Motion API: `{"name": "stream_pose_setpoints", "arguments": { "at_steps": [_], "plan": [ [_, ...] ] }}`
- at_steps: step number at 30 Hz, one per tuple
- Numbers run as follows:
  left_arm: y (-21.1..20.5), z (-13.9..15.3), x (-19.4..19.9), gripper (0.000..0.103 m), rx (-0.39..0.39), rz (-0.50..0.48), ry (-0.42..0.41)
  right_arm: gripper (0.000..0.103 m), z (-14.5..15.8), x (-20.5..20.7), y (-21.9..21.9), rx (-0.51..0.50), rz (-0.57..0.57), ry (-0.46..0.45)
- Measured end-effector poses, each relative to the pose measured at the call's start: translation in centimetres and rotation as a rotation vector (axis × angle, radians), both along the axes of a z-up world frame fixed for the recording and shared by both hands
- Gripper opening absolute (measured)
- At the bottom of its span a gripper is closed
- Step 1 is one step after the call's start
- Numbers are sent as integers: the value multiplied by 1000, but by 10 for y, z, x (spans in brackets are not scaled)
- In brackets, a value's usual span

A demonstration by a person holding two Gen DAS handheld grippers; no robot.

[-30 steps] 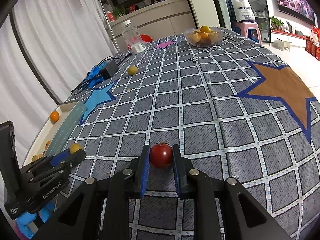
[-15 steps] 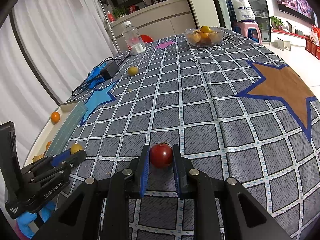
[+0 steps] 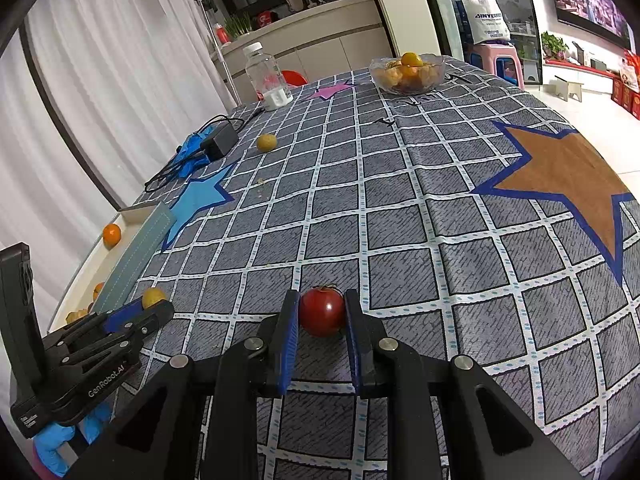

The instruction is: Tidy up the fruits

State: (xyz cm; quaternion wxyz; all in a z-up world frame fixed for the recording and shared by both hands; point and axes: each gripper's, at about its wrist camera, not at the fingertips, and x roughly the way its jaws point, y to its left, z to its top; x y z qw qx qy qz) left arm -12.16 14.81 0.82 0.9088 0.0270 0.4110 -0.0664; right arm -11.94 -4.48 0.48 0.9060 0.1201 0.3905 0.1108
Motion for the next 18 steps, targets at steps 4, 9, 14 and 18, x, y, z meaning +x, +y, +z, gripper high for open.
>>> {"name": "stream_pose_setpoints", "arguments": {
  "at_steps": [4,9,14,18],
  "plan": [
    [0,0,0,31,-1,0,0,22,1,0,0,2,3,-1],
    [0,0,0,31,-2,0,0,22,1,0,1,2,3,-1],
    [0,0,0,31,-2,0,0,22,0,1,2,0,1,1],
    [0,0,0,31,-1,0,0,22,0,0,1,0,1,1]
  ]
}}
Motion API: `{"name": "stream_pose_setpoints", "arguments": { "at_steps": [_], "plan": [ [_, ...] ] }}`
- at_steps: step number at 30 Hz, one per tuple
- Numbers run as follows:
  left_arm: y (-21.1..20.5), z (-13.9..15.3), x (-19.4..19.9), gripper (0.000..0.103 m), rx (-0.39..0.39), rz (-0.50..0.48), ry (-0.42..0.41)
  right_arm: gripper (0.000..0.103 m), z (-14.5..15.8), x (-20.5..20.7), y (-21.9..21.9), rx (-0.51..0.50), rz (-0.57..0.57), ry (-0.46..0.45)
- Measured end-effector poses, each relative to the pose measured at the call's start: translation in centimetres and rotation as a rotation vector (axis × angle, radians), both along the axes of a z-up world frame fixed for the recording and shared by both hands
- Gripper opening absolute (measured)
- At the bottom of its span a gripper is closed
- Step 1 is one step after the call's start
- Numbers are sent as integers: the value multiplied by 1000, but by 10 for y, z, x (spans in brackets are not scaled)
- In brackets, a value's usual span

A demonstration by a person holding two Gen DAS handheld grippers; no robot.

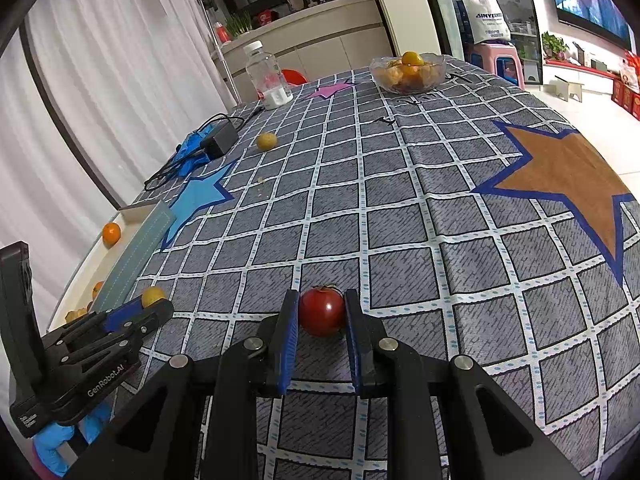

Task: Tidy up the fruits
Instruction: 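Carry the yellow fruit and cherry tomato over the white tray with both grippers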

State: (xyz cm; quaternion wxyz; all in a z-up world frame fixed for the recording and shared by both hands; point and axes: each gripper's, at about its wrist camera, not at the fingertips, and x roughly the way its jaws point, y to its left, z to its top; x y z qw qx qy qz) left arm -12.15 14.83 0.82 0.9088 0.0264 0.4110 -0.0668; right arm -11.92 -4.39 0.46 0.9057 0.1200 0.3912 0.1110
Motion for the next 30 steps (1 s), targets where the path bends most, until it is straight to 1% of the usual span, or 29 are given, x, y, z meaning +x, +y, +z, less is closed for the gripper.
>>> {"name": "stream_pose_setpoints", "arguments": {
  "at_steps": [5,8,10,12,15,18,20,21,23,26,28,30],
  "plan": [
    [1,0,-1,30,-16,1,-1,22,-1,0,0,0,3,4],
    [6,2,-4,30,-52,0,6,22,0,2,3,-18,13,13],
    [11,6,-8,30,-75,-3,8,22,4,3,11,-34,40,19],
    [19,19,-15,30,-91,-6,-23,22,13,5,23,-27,78,15],
    [32,39,-23,30,-84,7,-75,22,31,9,48,-27,143,1],
    [58,53,-27,30,-69,60,-103,22,46,15,85,-47,225,-15],
    [83,55,-27,30,-57,120,-107,22,51,20,112,-60,279,-14],
    [91,55,-26,30,-50,141,-106,22,52,22,124,-60,302,-10],
    [115,51,-24,30,-25,213,-95,22,53,28,147,-49,347,5],
    [146,44,-23,30,-13,290,-69,22,50,41,183,-20,408,40],
    [161,39,-23,30,-2,328,-59,22,47,48,206,-10,447,66],
    [169,35,-24,31,11,349,-49,22,44,52,230,-33,481,78]
  ]
}}
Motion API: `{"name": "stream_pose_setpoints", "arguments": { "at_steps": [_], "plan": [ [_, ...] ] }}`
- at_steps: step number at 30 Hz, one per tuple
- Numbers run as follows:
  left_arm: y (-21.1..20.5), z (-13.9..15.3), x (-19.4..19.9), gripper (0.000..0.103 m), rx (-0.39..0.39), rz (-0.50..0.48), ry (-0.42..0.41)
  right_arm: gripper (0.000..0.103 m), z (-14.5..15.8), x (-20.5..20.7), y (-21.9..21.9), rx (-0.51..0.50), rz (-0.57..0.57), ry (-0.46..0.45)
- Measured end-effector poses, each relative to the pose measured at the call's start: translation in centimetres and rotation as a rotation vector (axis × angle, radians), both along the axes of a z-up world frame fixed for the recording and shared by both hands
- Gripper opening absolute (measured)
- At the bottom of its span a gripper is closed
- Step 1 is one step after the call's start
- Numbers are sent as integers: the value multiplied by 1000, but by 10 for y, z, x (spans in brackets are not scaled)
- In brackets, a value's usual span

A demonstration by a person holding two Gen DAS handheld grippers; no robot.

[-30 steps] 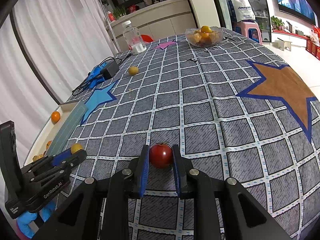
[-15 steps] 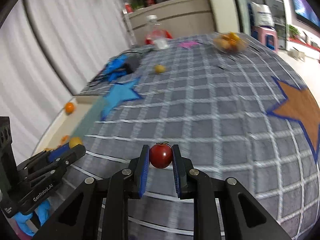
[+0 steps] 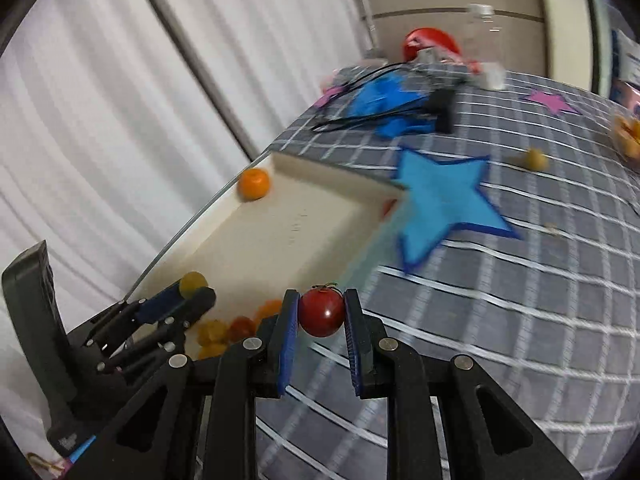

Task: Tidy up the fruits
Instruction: 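Carry the yellow fruit and cherry tomato over the white tray with both grippers, then open both grippers to drop the fruits into the tray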

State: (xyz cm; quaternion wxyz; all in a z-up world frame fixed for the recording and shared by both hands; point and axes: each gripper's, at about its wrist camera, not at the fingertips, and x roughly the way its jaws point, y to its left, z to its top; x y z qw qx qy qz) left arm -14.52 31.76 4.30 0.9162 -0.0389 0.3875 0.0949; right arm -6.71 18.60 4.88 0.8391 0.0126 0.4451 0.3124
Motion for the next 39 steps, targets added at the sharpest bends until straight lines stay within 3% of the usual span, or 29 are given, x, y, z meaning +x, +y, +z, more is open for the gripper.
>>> {"name": "stream_pose_setpoints", "arguments": {
  "at_steps": [1,3,5,7,10,15,16,17,18,19,21,22,25,30,34,39],
  "plan": [
    [2,-2,0,32,2,5,5,22,-1,2,10,-16,15,-3],
    [9,-6,0,46,4,12,20,22,-5,6,26,-49,40,-5],
    [10,-8,-2,67,6,11,14,22,-8,9,36,-68,47,3],
    [11,-8,-4,78,12,8,1,29,-11,13,42,-81,57,17],
    [11,-8,-4,81,6,-8,-6,65,-10,11,42,-94,49,3],
    [15,-12,-3,85,-18,-5,10,66,2,6,42,-117,52,-52],
    [16,-13,-3,85,-28,-2,18,71,4,4,42,-121,52,-56],
    [16,-14,-3,87,-35,-1,28,90,5,3,41,-126,52,-58],
    [15,-15,-3,87,-37,-2,34,100,7,3,42,-128,51,-62],
    [15,-15,-3,88,-39,-3,36,103,8,1,41,-132,48,-71],
    [13,-14,-4,93,-28,0,34,103,11,-3,43,-160,46,-95],
    [12,-14,-5,103,-21,2,35,103,11,-3,44,-180,46,-101],
    [9,-11,-8,103,-17,1,28,103,10,-4,46,-219,41,-100],
    [3,-9,-7,103,57,40,46,103,8,-7,45,-232,54,-83],
    [3,-10,-9,103,14,12,48,103,6,-10,47,-254,60,-88],
    [-1,-8,-9,103,19,3,51,103,3,-10,46,-269,60,-75]
  ]
}}
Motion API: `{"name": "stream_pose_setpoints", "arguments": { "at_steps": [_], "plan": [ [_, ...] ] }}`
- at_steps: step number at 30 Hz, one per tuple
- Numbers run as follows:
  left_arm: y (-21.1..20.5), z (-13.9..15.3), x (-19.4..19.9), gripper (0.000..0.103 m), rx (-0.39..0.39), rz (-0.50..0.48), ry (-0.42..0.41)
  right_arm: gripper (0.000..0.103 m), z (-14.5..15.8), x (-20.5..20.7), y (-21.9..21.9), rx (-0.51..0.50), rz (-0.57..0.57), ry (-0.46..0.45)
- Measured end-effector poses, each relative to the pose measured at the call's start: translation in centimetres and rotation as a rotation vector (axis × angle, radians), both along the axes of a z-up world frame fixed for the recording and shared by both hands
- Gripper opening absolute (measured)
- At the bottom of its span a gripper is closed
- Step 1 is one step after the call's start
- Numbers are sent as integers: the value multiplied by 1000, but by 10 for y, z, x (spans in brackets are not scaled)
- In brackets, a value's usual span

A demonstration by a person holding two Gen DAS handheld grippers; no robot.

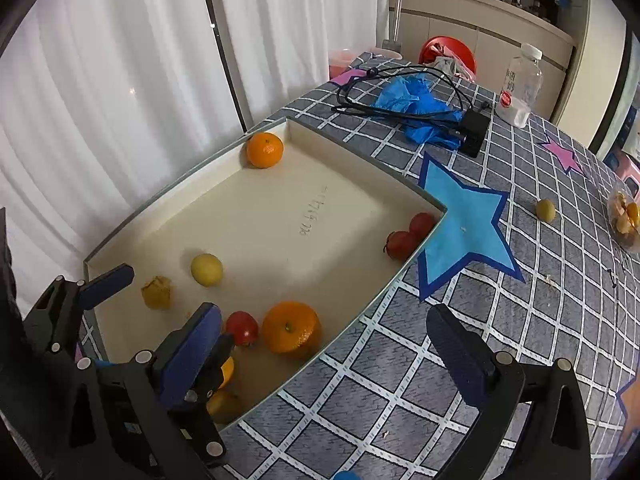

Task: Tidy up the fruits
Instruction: 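Open both grippers to drop the fruits into the tray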

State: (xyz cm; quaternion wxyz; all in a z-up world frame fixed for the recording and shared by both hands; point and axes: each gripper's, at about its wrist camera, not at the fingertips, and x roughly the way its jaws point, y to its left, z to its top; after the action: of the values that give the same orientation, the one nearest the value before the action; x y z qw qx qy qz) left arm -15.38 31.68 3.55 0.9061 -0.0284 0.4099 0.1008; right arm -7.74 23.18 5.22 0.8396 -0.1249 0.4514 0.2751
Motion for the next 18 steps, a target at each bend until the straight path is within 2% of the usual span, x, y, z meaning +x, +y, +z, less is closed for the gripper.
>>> {"name": "stream_pose_setpoints", "arguments": {
  "at_steps": [18],
  "plan": [
    [-5,2,-1,103,-6,-14,-1,103,-3,0,-4,-8,-2,12]
  ]
}}
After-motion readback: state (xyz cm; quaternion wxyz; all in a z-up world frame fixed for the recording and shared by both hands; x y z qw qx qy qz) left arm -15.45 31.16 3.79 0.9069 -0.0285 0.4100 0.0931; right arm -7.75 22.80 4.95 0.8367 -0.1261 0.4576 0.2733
